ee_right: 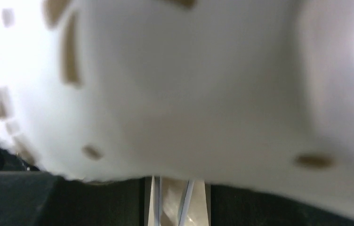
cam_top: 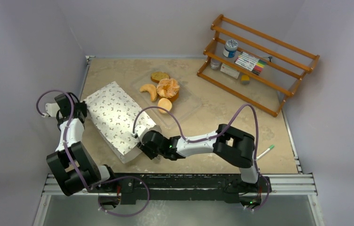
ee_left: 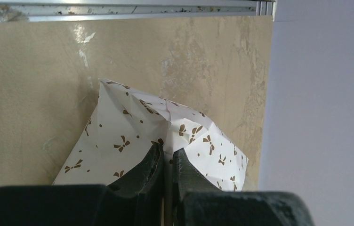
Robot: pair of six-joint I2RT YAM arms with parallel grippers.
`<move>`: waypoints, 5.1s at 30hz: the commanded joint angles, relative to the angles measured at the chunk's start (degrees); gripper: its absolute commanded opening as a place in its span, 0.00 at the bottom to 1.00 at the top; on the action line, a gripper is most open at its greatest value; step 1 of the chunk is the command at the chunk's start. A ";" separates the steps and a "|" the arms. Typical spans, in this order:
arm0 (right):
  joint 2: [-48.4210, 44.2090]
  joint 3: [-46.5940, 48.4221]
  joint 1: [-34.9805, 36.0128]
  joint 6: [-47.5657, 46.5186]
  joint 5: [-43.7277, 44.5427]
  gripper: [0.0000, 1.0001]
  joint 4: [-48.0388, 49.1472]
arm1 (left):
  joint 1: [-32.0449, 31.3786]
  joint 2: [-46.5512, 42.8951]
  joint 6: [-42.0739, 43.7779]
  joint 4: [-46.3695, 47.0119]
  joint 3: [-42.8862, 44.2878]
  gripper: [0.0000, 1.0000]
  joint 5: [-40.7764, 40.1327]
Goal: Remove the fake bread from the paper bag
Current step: Take out the fake bread from the paper bag, then place the fake bread in the container.
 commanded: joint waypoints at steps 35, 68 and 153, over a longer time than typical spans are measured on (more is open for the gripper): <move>4.30 3.01 -0.09 4.98 -0.92 0.10 -3.51 | -3.57 -7.19 -5.64 1.23 -3.05 0.00 -2.29; -30.70 -14.92 1.69 14.12 0.85 0.00 -23.86 | -3.57 -3.75 -12.62 4.06 -0.13 0.00 -11.30; -42.41 11.22 -4.26 35.91 31.57 0.00 -60.89 | 0.64 -7.49 -18.92 2.39 -2.84 0.00 -14.90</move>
